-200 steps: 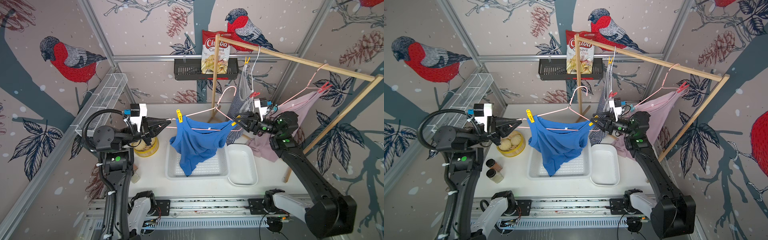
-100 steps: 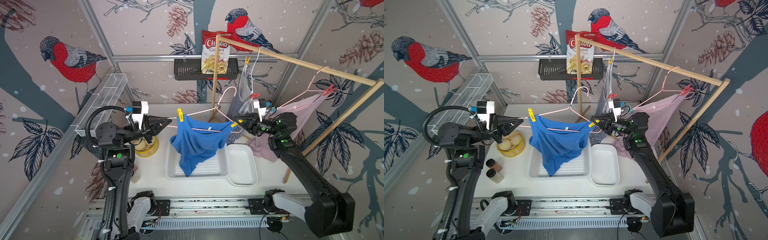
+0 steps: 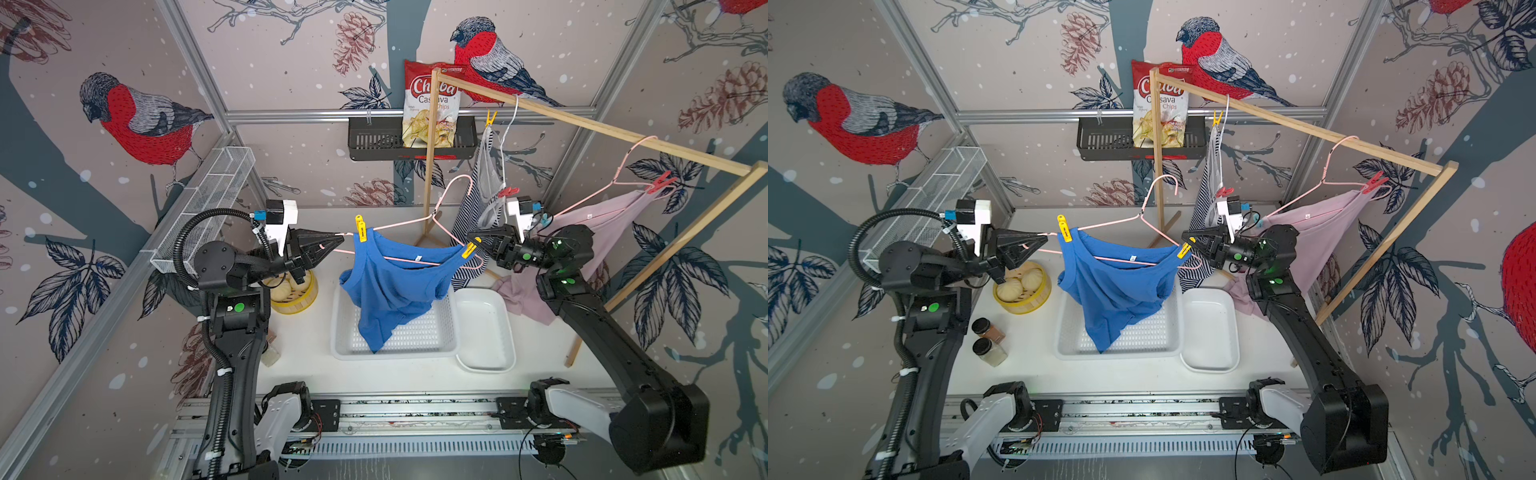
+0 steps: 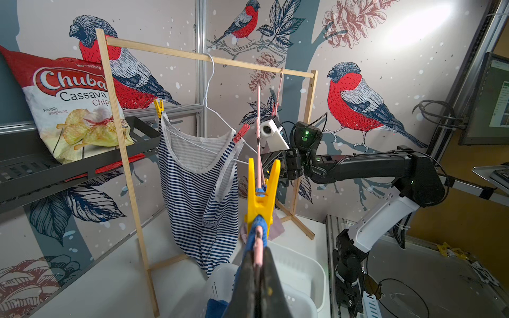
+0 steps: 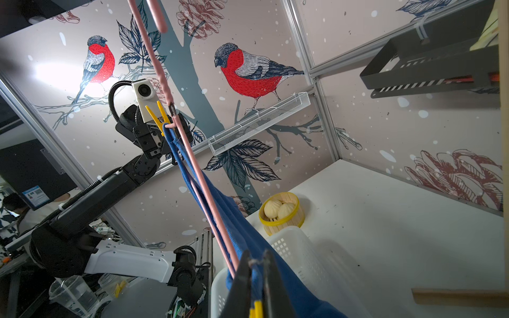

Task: Remove the clothespins securing tank tops to the hanger
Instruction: Remove the clothespin from the hanger, then place the clothespin in the storage box.

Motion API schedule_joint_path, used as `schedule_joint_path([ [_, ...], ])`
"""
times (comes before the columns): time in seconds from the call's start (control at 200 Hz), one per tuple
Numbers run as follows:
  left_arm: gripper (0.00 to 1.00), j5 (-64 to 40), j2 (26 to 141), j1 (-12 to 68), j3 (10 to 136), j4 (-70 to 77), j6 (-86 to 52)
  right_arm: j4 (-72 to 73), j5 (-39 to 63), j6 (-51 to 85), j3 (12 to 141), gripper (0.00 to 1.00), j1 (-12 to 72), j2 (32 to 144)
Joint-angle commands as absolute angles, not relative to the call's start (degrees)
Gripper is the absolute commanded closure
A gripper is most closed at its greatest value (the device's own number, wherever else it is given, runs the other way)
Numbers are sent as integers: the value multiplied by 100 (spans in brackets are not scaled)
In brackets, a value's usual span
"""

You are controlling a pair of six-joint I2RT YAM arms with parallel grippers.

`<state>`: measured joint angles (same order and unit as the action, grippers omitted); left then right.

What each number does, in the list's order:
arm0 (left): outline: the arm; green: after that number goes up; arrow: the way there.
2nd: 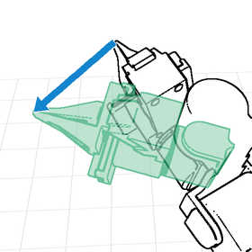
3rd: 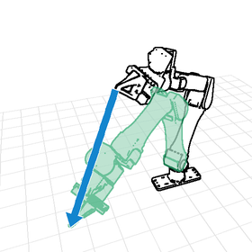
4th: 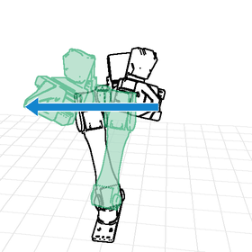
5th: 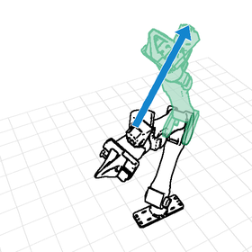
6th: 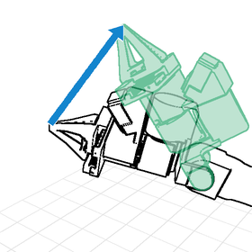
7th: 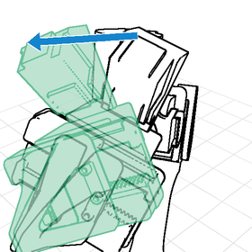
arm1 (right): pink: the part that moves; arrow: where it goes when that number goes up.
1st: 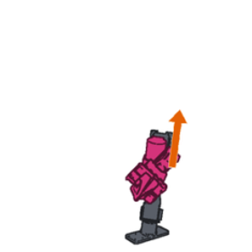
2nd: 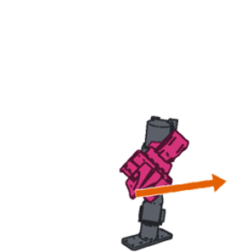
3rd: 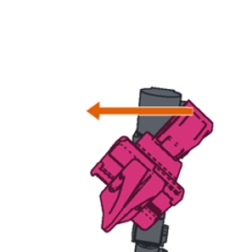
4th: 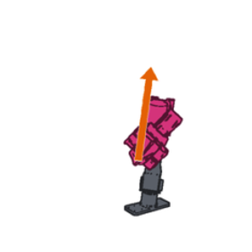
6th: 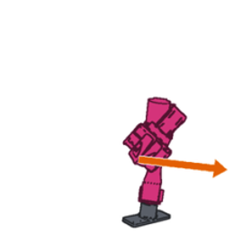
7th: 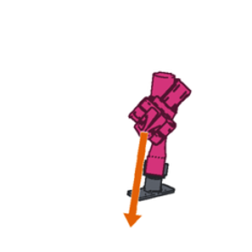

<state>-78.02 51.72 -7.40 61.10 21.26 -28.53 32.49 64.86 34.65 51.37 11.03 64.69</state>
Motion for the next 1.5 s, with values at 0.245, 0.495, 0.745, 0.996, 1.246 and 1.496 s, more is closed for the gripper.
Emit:
schedule_joint_path([
  [0.245, 100, -7785, 5047, -738, 6125, 1446, -2053, 3023, 5515, 3313, 5602, 100, 1067, 5972],
  [0.495, 100, -7431, 5046, -739, 5760, 2764, -2955, 933, 4524, 2222, 5704, 100, 1255, 5367],
  [0.745, 100, -7186, 5006, -738, 5345, 4009, -3746, -6, 3207, 1819, 5141, 100, 1705, 4282],
  [0.996, 100, -7004, 4800, -739, 5235, 4056, -3792, -475, 2472, 1741, 4731, 100, 2272, 3924],
  [1.246, 100, -6860, 4494, -738, 5164, 3584, -3505, -551, 1743, 1720, 4401, 100, 2675, 3822],
  [1.496, 100, -6634, 4203, -738, 4976, 3313, -3359, -848, 1017, 1644, 4064, 100, 2824, 3900],
])
